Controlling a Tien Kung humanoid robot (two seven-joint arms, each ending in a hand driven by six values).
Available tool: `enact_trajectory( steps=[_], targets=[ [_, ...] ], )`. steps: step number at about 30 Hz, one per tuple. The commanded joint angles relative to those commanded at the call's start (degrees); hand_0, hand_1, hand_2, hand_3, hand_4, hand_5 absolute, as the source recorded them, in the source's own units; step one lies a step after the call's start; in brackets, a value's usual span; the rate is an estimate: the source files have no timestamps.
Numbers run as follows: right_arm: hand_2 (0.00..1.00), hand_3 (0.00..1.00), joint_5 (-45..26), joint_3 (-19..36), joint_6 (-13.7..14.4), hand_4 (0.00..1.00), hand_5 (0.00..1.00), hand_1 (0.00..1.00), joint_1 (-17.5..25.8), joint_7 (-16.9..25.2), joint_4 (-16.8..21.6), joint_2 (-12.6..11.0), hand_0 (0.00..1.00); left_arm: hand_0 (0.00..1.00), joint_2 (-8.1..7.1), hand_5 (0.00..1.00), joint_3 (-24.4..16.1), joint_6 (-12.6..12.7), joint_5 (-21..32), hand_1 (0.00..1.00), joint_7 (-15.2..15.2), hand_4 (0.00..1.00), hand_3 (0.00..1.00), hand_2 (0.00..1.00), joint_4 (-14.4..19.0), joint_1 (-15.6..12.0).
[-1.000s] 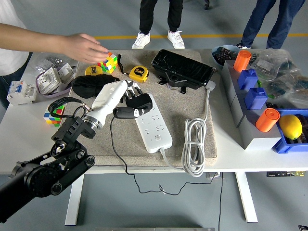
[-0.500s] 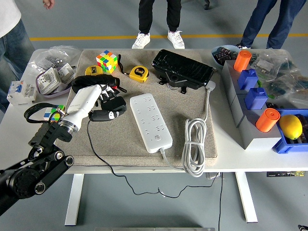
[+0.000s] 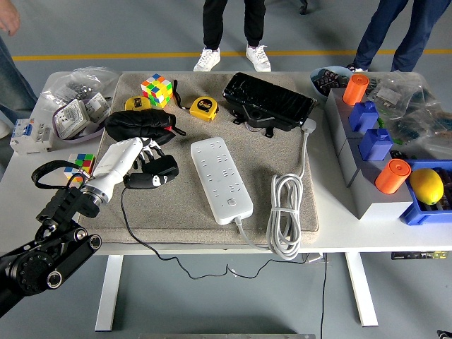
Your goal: Put the plug near the board,insert it into the board,press the button,pull the plug out
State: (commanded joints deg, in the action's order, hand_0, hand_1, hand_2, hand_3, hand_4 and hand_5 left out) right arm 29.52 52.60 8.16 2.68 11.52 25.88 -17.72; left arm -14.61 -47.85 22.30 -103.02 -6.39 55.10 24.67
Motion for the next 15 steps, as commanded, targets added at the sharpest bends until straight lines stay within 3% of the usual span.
enact_trajectory(
  steps=[1, 6, 7, 12, 13, 15],
  targets=[
    [0.552, 0.546, 0.0, 0.1, 0.0, 0.755, 0.228, 0.603, 0.0, 0.0, 0.0, 0.0, 0.602, 0.309, 0.02, 0.164, 0.0, -0.2, 0.0, 0.488, 0.2, 0.824, 0.562, 0.531, -0.2, 0.0],
    [0.552, 0.546, 0.0, 0.1, 0.0, 0.755, 0.228, 0.603, 0.1, 0.0, 0.0, 0.0, 0.602, 0.309, 0.03, 0.164, -0.1, -0.6, -0.5, 0.488, 0.6, 0.824, 0.562, 0.531, -0.7, -0.1],
    [0.552, 0.546, 0.0, 0.0, 0.0, 0.755, 0.228, 0.603, 0.1, 0.0, 0.0, 0.0, 0.602, 0.358, 0.03, 0.249, -0.1, -0.6, -0.6, 0.566, 0.6, 0.909, 0.600, 0.582, -0.7, -0.1],
    [0.552, 0.546, 0.0, 0.1, 0.0, 0.755, 0.228, 0.603, 0.1, 0.0, 0.1, 0.0, 0.602, 0.358, 0.04, 0.249, -0.4, -1.6, -0.8, 0.566, 1.4, 0.909, 0.600, 0.582, -0.9, -0.2],
    [0.552, 0.546, 0.1, 0.1, 0.0, 0.755, 0.228, 0.603, 0.1, 0.0, 0.1, 0.0, 0.602, 0.371, 0.04, 0.304, -0.4, -1.8, -0.9, 0.604, 1.5, 0.962, 0.627, 0.614, -1.0, -0.2],
    [0.552, 0.546, 0.1, 0.2, 0.0, 0.755, 0.228, 0.603, 0.1, 0.0, 0.2, 0.0, 0.602, 0.371, -0.02, 0.304, -0.5, -2.0, -1.2, 0.604, 1.7, 0.962, 0.627, 0.614, -0.8, -0.3]
  ],
)
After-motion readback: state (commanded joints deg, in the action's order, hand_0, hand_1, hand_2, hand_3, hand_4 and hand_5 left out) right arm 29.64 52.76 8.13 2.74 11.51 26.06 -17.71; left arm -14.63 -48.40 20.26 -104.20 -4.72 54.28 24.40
